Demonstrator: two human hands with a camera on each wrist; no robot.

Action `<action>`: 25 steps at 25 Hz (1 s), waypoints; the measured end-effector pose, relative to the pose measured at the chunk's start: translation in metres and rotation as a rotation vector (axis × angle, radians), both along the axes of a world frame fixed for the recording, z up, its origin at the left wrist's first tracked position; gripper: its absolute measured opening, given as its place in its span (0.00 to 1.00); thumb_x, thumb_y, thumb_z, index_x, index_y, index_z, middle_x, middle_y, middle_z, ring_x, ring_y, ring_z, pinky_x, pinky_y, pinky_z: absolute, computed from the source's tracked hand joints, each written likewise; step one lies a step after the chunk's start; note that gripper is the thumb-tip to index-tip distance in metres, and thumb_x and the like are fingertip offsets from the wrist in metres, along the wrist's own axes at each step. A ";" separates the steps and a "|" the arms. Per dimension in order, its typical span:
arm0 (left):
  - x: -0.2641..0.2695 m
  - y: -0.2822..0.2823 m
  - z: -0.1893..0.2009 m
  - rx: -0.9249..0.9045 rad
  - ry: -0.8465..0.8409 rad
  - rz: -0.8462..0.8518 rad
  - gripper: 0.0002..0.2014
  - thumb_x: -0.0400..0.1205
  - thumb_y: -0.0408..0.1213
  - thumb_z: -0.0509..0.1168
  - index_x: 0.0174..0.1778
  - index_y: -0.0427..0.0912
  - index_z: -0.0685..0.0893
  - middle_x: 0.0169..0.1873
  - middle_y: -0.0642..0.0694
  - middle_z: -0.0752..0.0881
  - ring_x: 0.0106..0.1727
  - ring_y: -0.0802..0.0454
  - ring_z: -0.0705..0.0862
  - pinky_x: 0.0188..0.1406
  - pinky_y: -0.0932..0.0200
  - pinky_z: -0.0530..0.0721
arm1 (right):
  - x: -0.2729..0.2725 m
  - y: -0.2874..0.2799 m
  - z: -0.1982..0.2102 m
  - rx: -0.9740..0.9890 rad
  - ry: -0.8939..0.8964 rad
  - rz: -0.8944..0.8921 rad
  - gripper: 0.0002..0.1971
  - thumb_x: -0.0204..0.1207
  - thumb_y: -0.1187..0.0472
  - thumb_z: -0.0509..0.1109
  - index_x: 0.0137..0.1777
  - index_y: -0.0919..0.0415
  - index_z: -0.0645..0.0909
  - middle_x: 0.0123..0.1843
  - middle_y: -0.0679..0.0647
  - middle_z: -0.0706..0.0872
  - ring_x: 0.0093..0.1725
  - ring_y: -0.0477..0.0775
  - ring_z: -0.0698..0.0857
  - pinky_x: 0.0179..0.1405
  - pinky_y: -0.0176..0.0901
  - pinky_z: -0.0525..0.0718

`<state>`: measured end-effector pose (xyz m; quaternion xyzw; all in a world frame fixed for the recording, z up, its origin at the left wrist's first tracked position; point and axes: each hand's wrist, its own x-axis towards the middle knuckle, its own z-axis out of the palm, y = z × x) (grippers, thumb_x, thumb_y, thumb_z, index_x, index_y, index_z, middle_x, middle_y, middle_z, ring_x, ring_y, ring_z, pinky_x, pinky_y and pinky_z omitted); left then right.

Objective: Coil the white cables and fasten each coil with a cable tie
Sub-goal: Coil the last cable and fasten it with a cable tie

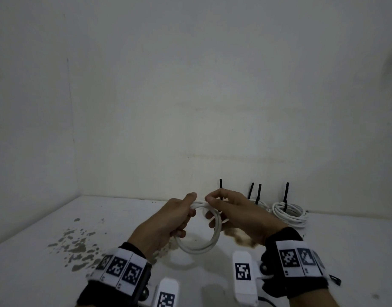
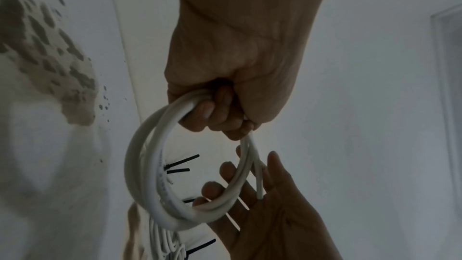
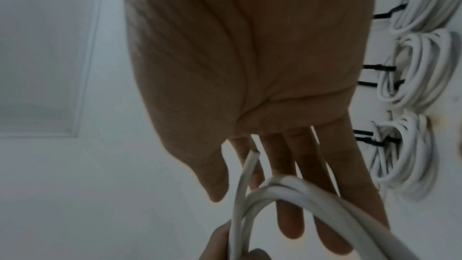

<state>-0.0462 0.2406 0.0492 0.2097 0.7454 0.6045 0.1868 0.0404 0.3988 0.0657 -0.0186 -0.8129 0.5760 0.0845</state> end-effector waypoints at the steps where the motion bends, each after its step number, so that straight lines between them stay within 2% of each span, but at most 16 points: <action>1: 0.000 0.002 -0.001 0.014 -0.014 -0.001 0.23 0.87 0.55 0.56 0.30 0.45 0.73 0.21 0.53 0.63 0.21 0.56 0.61 0.21 0.62 0.63 | -0.001 0.001 0.000 0.003 0.014 -0.039 0.14 0.86 0.50 0.66 0.58 0.60 0.84 0.54 0.66 0.90 0.44 0.55 0.88 0.51 0.51 0.88; 3: 0.001 0.004 -0.003 0.041 -0.056 0.004 0.22 0.87 0.54 0.57 0.31 0.44 0.73 0.21 0.52 0.63 0.21 0.55 0.60 0.21 0.62 0.63 | 0.000 0.003 0.000 -0.008 0.044 -0.122 0.15 0.85 0.48 0.65 0.56 0.58 0.85 0.55 0.62 0.90 0.47 0.53 0.86 0.54 0.52 0.87; 6: 0.006 0.008 -0.009 0.065 -0.114 0.022 0.21 0.86 0.53 0.59 0.32 0.43 0.74 0.22 0.51 0.64 0.21 0.55 0.59 0.21 0.62 0.63 | 0.009 0.011 0.001 0.063 0.028 -0.224 0.18 0.85 0.43 0.63 0.55 0.56 0.86 0.50 0.54 0.89 0.47 0.51 0.84 0.48 0.46 0.84; 8: 0.010 0.014 -0.014 0.061 -0.141 0.016 0.21 0.86 0.52 0.59 0.32 0.42 0.74 0.22 0.51 0.63 0.21 0.54 0.59 0.21 0.62 0.63 | 0.019 0.027 0.004 0.168 -0.041 -0.254 0.18 0.85 0.42 0.62 0.55 0.56 0.85 0.48 0.54 0.88 0.47 0.50 0.84 0.46 0.46 0.84; 11: 0.017 0.032 -0.018 0.021 -0.143 -0.008 0.21 0.87 0.52 0.57 0.32 0.42 0.75 0.22 0.51 0.64 0.21 0.54 0.60 0.21 0.62 0.63 | 0.044 0.060 0.011 0.469 -0.228 -0.228 0.22 0.86 0.41 0.59 0.57 0.60 0.83 0.49 0.56 0.88 0.42 0.51 0.84 0.38 0.43 0.83; 14: 0.028 0.058 -0.013 0.009 -0.129 -0.028 0.22 0.88 0.51 0.55 0.33 0.41 0.76 0.20 0.51 0.65 0.19 0.55 0.61 0.19 0.63 0.65 | 0.078 0.090 0.017 0.756 -0.484 -0.176 0.23 0.87 0.42 0.58 0.51 0.61 0.85 0.42 0.54 0.89 0.33 0.52 0.85 0.27 0.36 0.81; 17: 0.044 0.088 -0.008 0.018 -0.143 -0.061 0.23 0.89 0.50 0.53 0.33 0.40 0.76 0.18 0.51 0.65 0.17 0.56 0.61 0.17 0.64 0.64 | 0.115 0.116 0.018 0.874 -0.682 -0.199 0.23 0.87 0.43 0.58 0.48 0.61 0.85 0.36 0.53 0.87 0.25 0.49 0.83 0.17 0.31 0.76; 21: 0.068 0.127 -0.010 0.024 -0.167 -0.113 0.21 0.90 0.47 0.53 0.37 0.37 0.78 0.17 0.51 0.65 0.16 0.56 0.61 0.16 0.65 0.63 | 0.144 0.135 0.001 0.859 -0.806 -0.231 0.23 0.86 0.43 0.61 0.48 0.62 0.87 0.40 0.55 0.89 0.25 0.50 0.83 0.25 0.36 0.80; 23: 0.079 0.144 -0.012 0.031 -0.186 -0.126 0.22 0.89 0.47 0.53 0.38 0.36 0.81 0.18 0.50 0.64 0.16 0.56 0.60 0.15 0.66 0.63 | 0.147 0.134 -0.013 0.838 -0.800 -0.224 0.24 0.84 0.42 0.63 0.50 0.64 0.87 0.40 0.56 0.90 0.26 0.51 0.84 0.29 0.38 0.83; 25: 0.088 0.159 -0.013 0.020 -0.194 -0.146 0.22 0.89 0.48 0.54 0.39 0.35 0.82 0.19 0.50 0.63 0.17 0.56 0.59 0.16 0.65 0.61 | 0.145 0.130 -0.027 0.836 -0.757 -0.224 0.24 0.82 0.41 0.67 0.50 0.65 0.85 0.40 0.56 0.89 0.26 0.50 0.84 0.39 0.42 0.86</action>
